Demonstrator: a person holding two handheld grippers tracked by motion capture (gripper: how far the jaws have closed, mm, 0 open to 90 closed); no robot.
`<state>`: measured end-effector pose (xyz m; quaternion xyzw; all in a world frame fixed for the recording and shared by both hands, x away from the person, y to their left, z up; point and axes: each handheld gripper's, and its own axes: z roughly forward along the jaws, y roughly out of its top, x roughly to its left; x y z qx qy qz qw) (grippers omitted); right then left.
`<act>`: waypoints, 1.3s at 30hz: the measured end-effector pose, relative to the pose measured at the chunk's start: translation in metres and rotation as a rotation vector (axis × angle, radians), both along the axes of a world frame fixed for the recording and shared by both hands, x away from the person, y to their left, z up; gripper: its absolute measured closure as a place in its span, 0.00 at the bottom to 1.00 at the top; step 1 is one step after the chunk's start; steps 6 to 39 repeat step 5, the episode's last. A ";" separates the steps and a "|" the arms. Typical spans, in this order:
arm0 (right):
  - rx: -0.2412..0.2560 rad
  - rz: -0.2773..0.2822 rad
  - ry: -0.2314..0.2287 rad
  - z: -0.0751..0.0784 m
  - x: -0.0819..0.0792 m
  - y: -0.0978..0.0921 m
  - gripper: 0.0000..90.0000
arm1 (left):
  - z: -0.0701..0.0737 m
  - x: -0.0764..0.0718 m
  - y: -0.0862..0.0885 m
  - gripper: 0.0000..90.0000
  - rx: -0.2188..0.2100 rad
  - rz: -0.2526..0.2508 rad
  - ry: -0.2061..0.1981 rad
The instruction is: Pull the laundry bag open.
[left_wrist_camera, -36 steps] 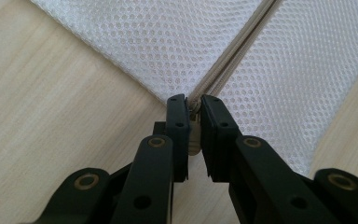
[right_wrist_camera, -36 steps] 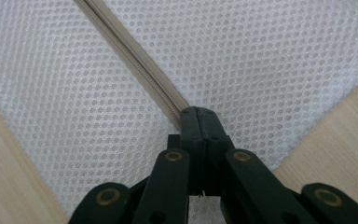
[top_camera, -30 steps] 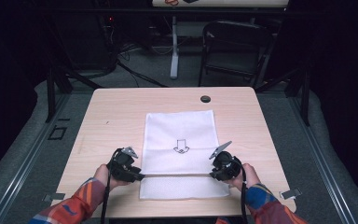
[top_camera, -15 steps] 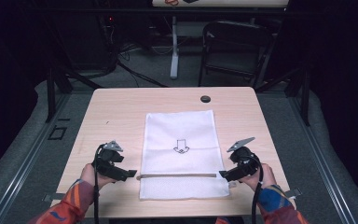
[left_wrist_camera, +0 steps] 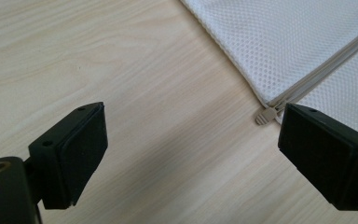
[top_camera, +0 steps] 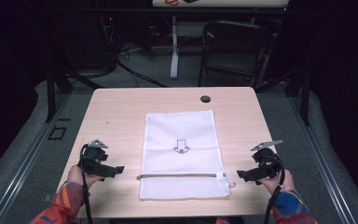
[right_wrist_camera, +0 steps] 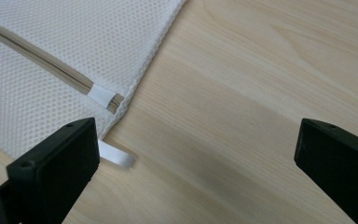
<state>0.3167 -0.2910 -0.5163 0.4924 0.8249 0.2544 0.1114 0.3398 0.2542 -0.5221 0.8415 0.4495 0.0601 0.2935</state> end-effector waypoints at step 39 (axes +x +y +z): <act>-0.013 0.019 0.022 -0.004 0.003 0.002 0.00 | -0.004 0.003 -0.002 0.07 0.027 -0.016 0.009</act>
